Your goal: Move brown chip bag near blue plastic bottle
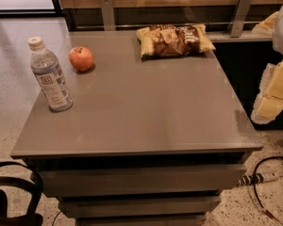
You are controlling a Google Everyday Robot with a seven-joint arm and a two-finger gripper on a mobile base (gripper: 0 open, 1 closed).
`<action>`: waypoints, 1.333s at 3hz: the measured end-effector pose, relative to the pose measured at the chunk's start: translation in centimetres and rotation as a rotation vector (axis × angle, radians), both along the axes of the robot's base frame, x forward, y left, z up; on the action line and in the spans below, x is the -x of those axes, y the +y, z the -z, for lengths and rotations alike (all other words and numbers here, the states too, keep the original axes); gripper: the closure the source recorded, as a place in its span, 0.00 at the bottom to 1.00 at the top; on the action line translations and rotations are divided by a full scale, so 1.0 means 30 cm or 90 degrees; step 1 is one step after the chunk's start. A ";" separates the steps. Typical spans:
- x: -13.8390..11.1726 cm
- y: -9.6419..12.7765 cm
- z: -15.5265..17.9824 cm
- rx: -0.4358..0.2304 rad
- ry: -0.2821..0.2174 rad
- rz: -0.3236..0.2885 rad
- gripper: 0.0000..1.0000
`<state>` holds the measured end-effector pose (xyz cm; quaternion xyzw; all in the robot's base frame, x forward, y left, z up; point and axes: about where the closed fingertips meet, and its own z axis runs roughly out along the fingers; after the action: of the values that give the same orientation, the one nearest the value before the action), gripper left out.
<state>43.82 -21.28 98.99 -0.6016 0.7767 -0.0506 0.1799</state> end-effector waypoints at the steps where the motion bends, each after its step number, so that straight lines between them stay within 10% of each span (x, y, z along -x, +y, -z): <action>1: 0.000 0.000 0.000 0.000 0.000 0.000 0.00; 4: -0.341 -0.145 0.002 -0.064 -0.087 0.094 0.00</action>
Offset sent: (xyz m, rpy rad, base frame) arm 0.0251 -0.0111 -0.0018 0.0268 -0.0170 -0.0303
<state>54.04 -25.62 98.93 -0.5284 0.8062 -0.0656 0.2578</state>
